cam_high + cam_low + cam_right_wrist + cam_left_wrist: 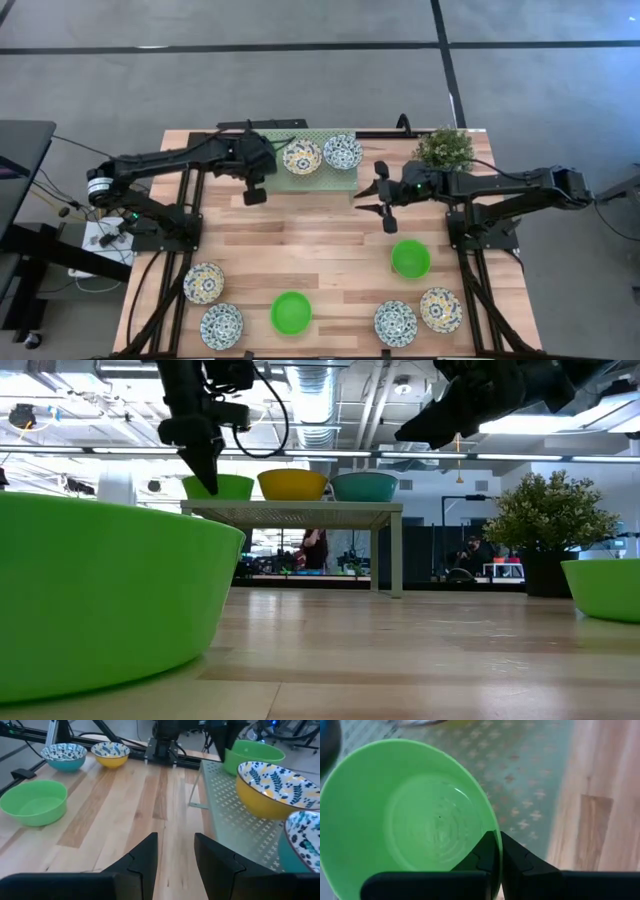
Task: Pick & Place Mini bowls
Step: Put the top left green bowl on the shelf
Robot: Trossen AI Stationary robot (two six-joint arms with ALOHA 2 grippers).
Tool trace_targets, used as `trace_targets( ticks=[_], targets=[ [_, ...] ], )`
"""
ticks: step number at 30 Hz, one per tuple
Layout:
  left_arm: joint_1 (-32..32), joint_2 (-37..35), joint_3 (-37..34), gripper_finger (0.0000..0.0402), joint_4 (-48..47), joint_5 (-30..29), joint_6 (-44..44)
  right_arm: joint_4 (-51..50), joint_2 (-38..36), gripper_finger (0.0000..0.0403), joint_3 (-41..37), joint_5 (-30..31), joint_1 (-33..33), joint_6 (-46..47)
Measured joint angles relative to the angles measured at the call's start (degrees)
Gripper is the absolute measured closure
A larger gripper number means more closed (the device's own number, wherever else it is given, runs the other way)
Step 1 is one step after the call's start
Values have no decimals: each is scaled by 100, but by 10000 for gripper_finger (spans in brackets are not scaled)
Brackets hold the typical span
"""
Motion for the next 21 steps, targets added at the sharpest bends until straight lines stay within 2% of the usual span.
trace_targets(
  ticks=[4, 10, 16, 21],
  targets=[
    [-148, 0, -7, 392, 29, 28, 319, -2, 0, 280, 0, 2, -130, -1],
    [-205, 7, -13, 384, 164, -26, 306, -4, 0, 280, 0, 4, -317, -2],
    [-175, 7, -15, 362, 220, -78, 288, -4, 0, 280, 0, 2, -423, 0],
    [-172, 7, -15, 337, 331, -350, 288, -4, 0, 280, 0, 2, -446, 0]
  ],
)
